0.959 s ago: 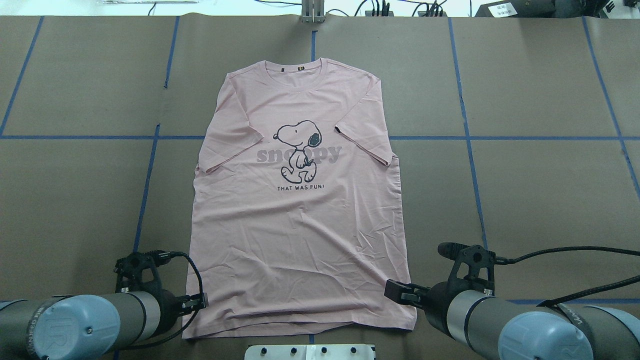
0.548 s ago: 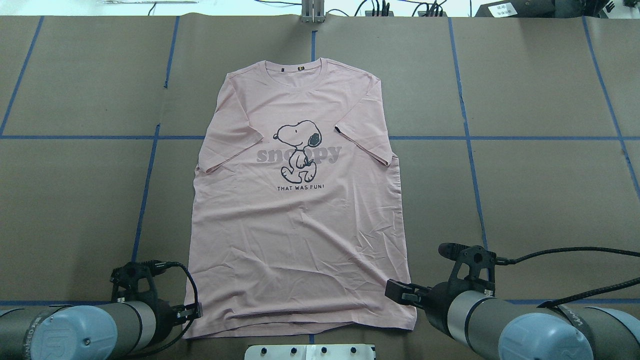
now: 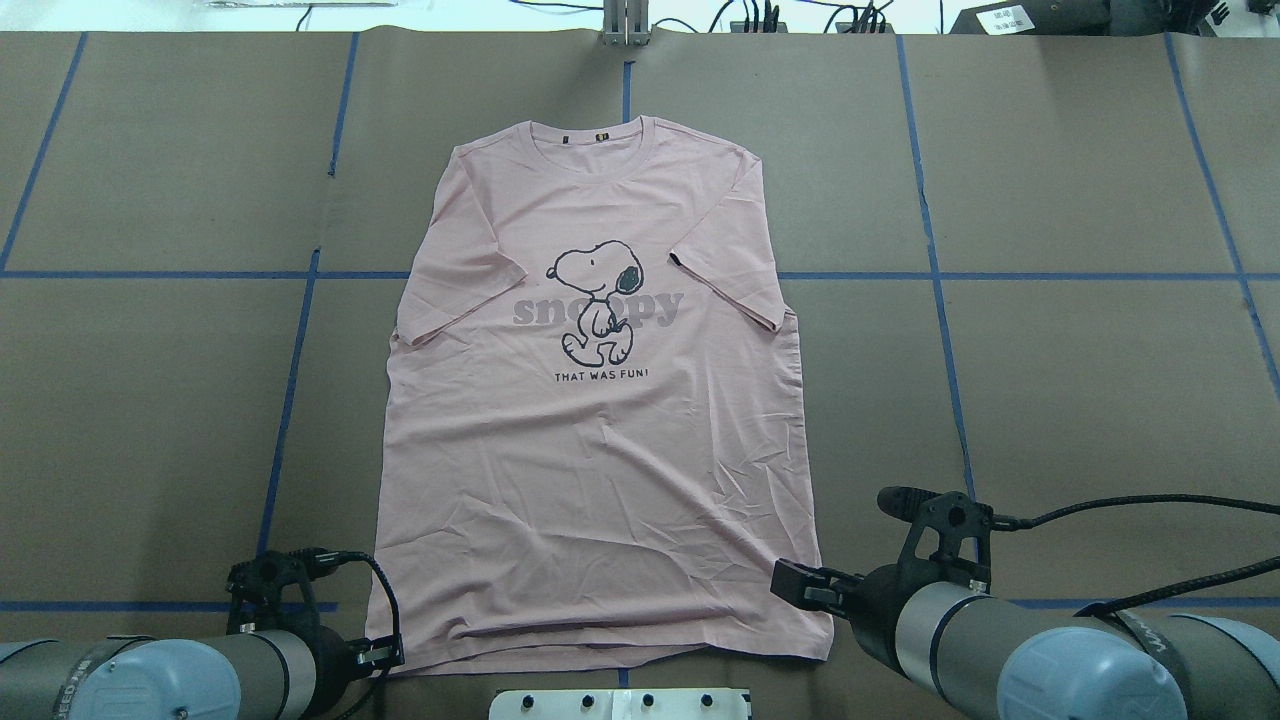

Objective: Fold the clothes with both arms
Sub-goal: 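Grasp the hem corners nearest the robot with both grippers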

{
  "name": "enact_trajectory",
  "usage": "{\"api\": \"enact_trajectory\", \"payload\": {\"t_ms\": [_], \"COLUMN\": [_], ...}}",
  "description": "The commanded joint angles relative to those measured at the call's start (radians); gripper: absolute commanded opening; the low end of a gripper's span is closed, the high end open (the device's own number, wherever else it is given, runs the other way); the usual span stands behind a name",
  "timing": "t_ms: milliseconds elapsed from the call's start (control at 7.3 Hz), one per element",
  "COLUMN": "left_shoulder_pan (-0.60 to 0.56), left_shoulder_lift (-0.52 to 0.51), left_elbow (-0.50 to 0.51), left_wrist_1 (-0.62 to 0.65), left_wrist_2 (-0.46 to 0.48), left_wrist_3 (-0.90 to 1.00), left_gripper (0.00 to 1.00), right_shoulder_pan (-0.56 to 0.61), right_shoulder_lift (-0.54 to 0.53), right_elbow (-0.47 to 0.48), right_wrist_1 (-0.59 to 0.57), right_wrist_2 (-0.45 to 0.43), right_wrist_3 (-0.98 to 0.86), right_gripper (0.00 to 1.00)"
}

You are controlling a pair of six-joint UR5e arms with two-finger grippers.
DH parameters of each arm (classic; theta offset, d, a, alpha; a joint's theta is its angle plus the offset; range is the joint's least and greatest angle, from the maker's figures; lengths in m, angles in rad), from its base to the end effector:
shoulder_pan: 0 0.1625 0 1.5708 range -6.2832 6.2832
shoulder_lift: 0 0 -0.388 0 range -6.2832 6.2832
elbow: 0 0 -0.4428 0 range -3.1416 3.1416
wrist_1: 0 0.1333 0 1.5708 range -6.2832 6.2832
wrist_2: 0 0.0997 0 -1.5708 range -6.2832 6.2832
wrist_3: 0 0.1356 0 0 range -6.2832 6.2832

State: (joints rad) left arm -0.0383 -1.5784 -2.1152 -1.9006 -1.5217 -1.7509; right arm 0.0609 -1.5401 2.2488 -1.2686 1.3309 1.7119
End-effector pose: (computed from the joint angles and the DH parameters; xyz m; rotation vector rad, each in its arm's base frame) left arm 0.5421 -0.1608 0.3274 -0.0167 0.8847 -0.2256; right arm -0.5016 -0.1964 0.2476 0.1792 -1.0176 0.3050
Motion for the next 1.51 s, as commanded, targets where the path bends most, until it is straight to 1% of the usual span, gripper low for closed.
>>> {"api": "enact_trajectory", "payload": {"t_ms": [0, 274, 411, 548, 685, 822, 959, 1096, 1370], "left_shoulder_pan": [0.011, 0.011, 0.012, 0.012, 0.012, 0.011, 0.011, 0.011, 0.011], "left_shoulder_lift": [0.0, -0.002, -0.002, -0.002, -0.002, -0.003, -0.006, -0.008, -0.009], "left_elbow": [0.001, 0.003, 0.003, 0.003, -0.002, -0.006, -0.008, -0.018, -0.023], "left_wrist_1": [0.0, 0.0, 0.0, 0.0, 0.002, 0.002, 0.002, 0.002, 0.002], "left_wrist_2": [0.0, 0.0, 0.0, 0.002, 0.002, 0.002, 0.0, 0.0, 0.0], "left_wrist_3": [-0.002, -0.001, 0.001, 0.001, 0.001, 0.002, 0.004, 0.004, 0.002], "left_gripper": [0.38, 0.04, 0.0, 0.0, 0.0, 0.0, 0.0, 0.0, 0.0], "right_shoulder_pan": [-0.003, -0.003, -0.004, -0.007, -0.025, -0.062, -0.097, -0.122, -0.151], "right_shoulder_lift": [0.001, 0.001, 0.001, 0.0, 0.001, 0.008, 0.021, 0.035, 0.057], "right_elbow": [0.0, 0.0, 0.0, -0.003, -0.005, -0.005, -0.008, -0.035, -0.095], "right_wrist_1": [0.0, 0.0, 0.0, 0.0, -0.002, -0.03, -0.116, -0.156, -0.16], "right_wrist_2": [-0.007, -0.009, -0.007, -0.009, -0.024, -0.059, -0.065, -0.079, -0.093], "right_wrist_3": [0.0, 0.0, 0.0, 0.002, 0.017, 0.075, 0.16, 0.216, 0.296], "right_gripper": [0.85, 0.85, 0.85, 0.85, 0.83, 0.7, 0.6, 0.58, 0.58]}}
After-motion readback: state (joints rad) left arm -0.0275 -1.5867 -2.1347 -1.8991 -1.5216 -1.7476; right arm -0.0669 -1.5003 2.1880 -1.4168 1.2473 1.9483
